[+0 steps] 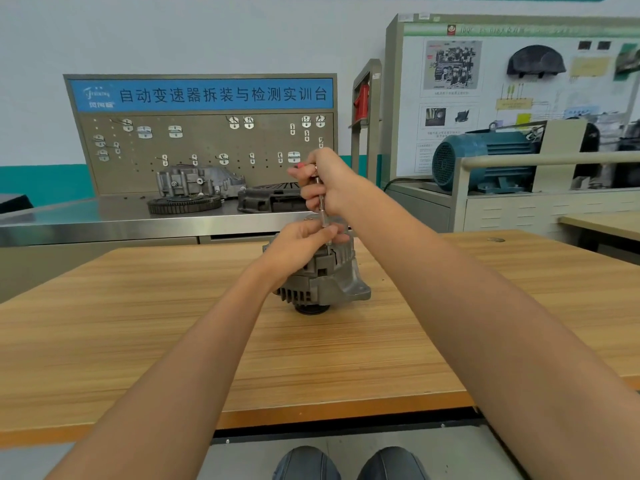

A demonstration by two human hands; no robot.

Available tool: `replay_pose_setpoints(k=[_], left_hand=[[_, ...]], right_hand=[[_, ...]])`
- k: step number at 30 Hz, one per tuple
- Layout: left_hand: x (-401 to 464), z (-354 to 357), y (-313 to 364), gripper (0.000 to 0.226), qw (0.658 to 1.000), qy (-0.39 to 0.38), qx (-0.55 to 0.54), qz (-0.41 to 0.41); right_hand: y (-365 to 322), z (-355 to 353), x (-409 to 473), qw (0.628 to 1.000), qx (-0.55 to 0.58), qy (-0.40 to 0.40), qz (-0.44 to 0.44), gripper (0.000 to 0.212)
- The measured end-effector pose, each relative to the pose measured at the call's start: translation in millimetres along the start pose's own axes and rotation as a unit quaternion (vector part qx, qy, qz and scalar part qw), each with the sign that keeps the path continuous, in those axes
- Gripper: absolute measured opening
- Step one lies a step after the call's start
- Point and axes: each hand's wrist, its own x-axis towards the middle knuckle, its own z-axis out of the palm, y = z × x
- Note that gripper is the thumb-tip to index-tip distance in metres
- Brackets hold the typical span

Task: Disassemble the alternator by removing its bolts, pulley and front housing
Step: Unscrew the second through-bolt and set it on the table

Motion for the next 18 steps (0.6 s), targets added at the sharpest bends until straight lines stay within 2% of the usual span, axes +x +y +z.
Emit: replay_pose_setpoints(k=[1, 3, 5, 7, 10, 14, 16, 18], left_hand=[[-0.8, 1.0, -0.2, 0.015, 1.000, 0.007, -0.004, 0.004], [-1.6, 3.1, 0.8, 0.019, 0.999, 0.031, -0.008, 0.009], [-0.8, 4.8, 0.3, 0.032, 0.997, 0.075, 0.002, 0.006], [-0.7, 6.8, -0.9, 0.035, 0.995, 0.099, 0.021, -0.002], [-1.7, 7.6, -0.5, 0.029, 0.996, 0.092, 0.007, 0.008], [-1.1, 5.2, 1.2, 0.014, 0.999, 0.033, -0.018, 0.009], [0.3, 3.8, -0.4, 0.015, 1.000, 0.014, -0.027, 0.003], [0.2, 3.1, -1.0, 0.015, 0.999, 0.013, -0.040, -0.001]], right_hand=[[0.9, 1.5, -2.4, 1.000, 0.009, 0.025, -0.005, 0.024], [4.4, 9.7, -5.9, 0.988, 0.047, 0.140, -0.043, 0.022], [13.3, 17.3, -5.8, 0.957, 0.098, 0.254, -0.103, 0.016], [19.3, 21.0, -3.8, 0.935, 0.150, 0.285, -0.148, 0.011], [17.0, 18.5, -2.2, 0.954, 0.126, 0.244, -0.125, 0.015], [9.2, 5.2, 0.6, 0.991, 0.082, 0.096, -0.043, 0.021], [7.2, -3.8, 2.7, 0.996, 0.088, 0.009, -0.022, 0.022], [6.4, -8.1, 0.8, 0.996, 0.083, -0.028, -0.015, 0.026]])
